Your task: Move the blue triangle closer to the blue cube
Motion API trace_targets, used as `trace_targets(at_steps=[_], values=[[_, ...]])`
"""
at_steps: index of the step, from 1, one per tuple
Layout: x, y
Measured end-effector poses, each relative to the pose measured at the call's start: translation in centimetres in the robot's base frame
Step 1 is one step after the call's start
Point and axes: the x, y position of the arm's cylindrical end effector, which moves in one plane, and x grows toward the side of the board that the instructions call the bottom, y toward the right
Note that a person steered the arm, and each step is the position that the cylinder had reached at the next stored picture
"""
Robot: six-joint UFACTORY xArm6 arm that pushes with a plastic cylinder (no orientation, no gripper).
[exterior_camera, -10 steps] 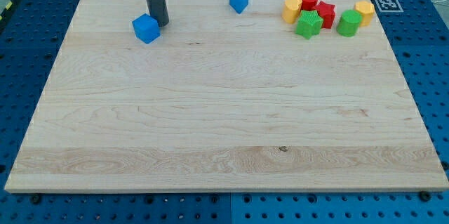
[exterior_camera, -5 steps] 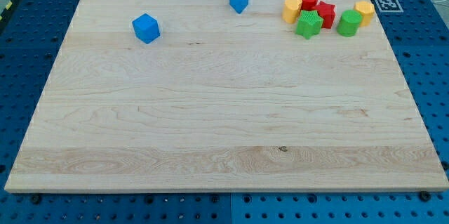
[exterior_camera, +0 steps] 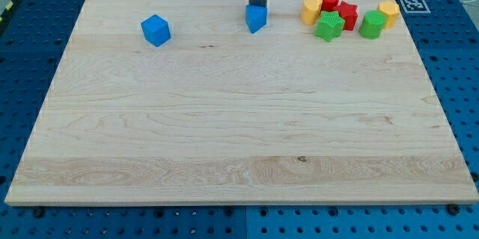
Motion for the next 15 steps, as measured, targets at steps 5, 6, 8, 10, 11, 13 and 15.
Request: trace_targets(at_steps=[5,6,8,10,11,13,15], values=[[8.7,0.6],[10.8,-0.7],[11.1,-4.2],[10.3,-8.6],[9.7,-10.7],[9.4,-13.1],[9.2,-14.3]])
